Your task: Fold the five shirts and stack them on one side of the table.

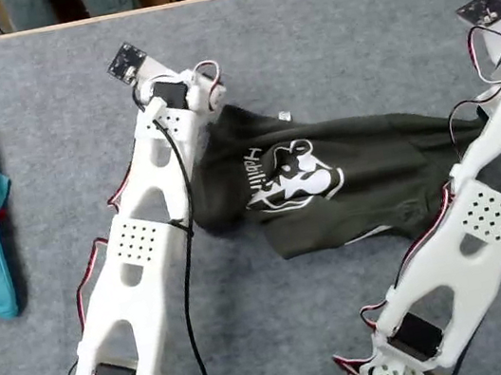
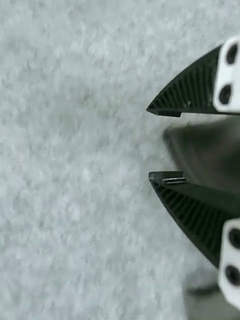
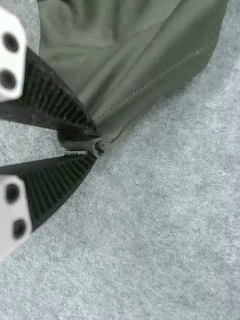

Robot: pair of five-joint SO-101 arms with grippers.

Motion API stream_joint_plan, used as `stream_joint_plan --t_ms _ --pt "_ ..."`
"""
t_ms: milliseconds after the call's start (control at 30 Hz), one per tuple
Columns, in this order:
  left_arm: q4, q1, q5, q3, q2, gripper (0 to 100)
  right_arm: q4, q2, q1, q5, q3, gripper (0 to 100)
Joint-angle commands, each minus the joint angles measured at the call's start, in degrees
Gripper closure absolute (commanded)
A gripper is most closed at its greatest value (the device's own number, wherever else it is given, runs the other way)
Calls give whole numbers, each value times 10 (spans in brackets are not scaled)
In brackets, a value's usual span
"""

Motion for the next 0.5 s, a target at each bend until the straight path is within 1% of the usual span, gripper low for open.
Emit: stream_joint_plan --t_ms 0,200,333,400,467 --pt "-38 31 4 0 -13 799 -1 -9 -9 4 -26 985" --pt "-93 54 4 37 -8 799 -1 -9 -9 4 -26 985" --pt "-123 46 4 102 -8 820 -1 -9 -9 4 -26 985" --pt "-125 36 4 116 -11 826 -1 -9 -9 4 -26 985" --pt "-107 27 4 116 -11 836 -1 -9 -9 4 -26 985"
